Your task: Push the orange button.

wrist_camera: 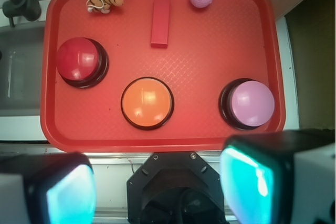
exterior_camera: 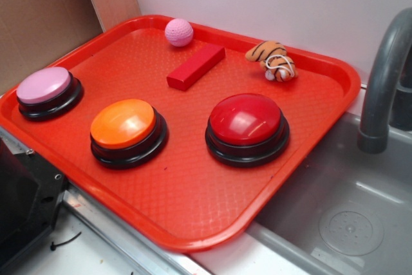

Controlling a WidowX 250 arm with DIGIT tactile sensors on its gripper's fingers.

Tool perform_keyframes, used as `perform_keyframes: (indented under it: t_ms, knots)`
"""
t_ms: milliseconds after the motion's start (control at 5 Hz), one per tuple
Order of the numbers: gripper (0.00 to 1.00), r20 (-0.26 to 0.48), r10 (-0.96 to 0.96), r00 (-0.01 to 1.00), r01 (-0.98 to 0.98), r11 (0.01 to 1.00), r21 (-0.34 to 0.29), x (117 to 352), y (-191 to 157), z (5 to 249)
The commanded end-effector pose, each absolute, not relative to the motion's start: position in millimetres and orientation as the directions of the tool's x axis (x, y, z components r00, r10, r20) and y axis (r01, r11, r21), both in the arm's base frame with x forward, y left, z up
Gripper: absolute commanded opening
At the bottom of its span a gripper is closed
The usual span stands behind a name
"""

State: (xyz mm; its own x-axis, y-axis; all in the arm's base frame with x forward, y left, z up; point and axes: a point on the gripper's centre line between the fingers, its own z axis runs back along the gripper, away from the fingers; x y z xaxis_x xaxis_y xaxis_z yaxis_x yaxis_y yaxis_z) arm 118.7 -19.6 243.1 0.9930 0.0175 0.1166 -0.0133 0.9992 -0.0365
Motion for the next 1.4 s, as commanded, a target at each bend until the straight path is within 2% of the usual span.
perform_keyframes:
  t_ms: [0,200,400,600,800,1200]
  knots:
    - [1.0,0.117,0.018,0.993,-0.013,0.999,-0.037,118.7,-19.6,243.1]
    - [1.0,0.08,-0.096,0.992,0.097,0.995,-0.003,136.2,-17.7,203.5]
    - [1.0,0.048,-0.217,0.975,0.217,0.976,0.007,166.3,-24.6,152.9]
    - [1.0,0.094,-0.272,0.958,0.273,0.962,0.003,169.6,-26.3,119.2]
    - [1.0,0.107,-0.297,0.949,0.299,0.954,-0.008,172.3,-24.1,99.2]
    - [1.0,0.079,-0.363,0.928,0.365,0.931,-0.011,187.8,-46.1,62.1]
